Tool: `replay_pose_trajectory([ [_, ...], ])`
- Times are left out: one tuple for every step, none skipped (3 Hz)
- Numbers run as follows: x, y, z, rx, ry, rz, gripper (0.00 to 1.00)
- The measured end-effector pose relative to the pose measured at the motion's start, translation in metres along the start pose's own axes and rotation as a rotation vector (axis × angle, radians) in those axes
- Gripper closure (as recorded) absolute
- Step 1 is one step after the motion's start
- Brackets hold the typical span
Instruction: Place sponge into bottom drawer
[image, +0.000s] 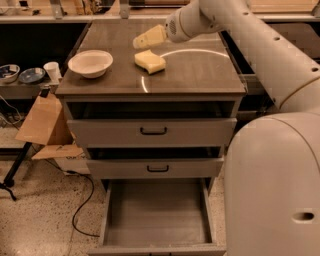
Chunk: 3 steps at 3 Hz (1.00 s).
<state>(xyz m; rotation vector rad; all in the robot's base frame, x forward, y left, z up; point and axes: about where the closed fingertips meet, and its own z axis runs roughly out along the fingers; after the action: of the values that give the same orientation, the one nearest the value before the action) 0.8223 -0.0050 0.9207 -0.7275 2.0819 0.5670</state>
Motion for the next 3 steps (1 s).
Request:
replay_pose_trajectory([
  [0.011,0.009,0.014,0.093,0.064,0.003,0.0],
  [0.029,0.017,0.023,0.118,0.096,0.023,0.0],
  [0.04,0.029,0.035,0.136,0.142,0.014,0.0],
])
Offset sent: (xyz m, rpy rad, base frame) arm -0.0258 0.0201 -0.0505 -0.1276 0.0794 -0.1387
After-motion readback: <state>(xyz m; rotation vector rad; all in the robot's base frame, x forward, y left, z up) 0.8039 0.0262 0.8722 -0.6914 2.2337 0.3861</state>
